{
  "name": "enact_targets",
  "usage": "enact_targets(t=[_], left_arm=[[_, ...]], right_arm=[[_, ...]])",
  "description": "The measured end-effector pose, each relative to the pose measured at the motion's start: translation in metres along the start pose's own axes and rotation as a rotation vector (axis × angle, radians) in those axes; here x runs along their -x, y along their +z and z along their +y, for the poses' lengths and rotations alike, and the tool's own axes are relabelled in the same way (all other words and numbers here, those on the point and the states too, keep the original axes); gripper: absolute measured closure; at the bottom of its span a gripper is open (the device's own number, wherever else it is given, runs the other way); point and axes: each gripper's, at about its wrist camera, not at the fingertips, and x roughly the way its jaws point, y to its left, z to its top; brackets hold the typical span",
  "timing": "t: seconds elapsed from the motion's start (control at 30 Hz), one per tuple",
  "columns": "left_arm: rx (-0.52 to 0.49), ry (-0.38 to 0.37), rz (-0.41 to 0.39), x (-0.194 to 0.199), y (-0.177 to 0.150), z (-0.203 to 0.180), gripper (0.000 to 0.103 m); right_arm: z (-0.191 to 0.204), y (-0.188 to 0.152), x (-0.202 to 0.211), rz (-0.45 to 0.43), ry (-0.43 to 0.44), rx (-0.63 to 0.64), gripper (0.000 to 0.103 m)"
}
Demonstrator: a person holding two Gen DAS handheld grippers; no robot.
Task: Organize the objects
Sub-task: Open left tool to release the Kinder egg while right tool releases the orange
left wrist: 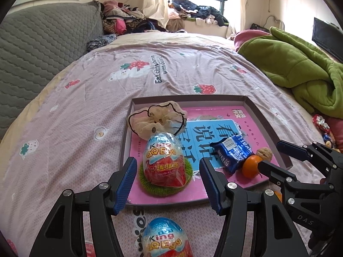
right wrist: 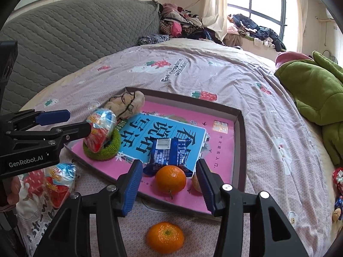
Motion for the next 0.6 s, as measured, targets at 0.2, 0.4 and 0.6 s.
enact_targets(t=[0.2,0.4,0.6], left_arm=[[0.004,0.002,-0.031,0.020,0.003,0.001,0.041],[-0.001,-0.002,-0.052,0.039,0.002,-0.001,0.041],[0.005,-0.015,-0.077,0.060,-0.001,-0.002,0.041]], right_arm=[[0.002,0.005,0.020,-0.040,0.011,-0.009,0.051],[0.004,0.008,0.044,-0.082,0.024,-0.018,0.051],[0.002,0.010,0.068,-0.131,0.025,-0.040,0.047]])
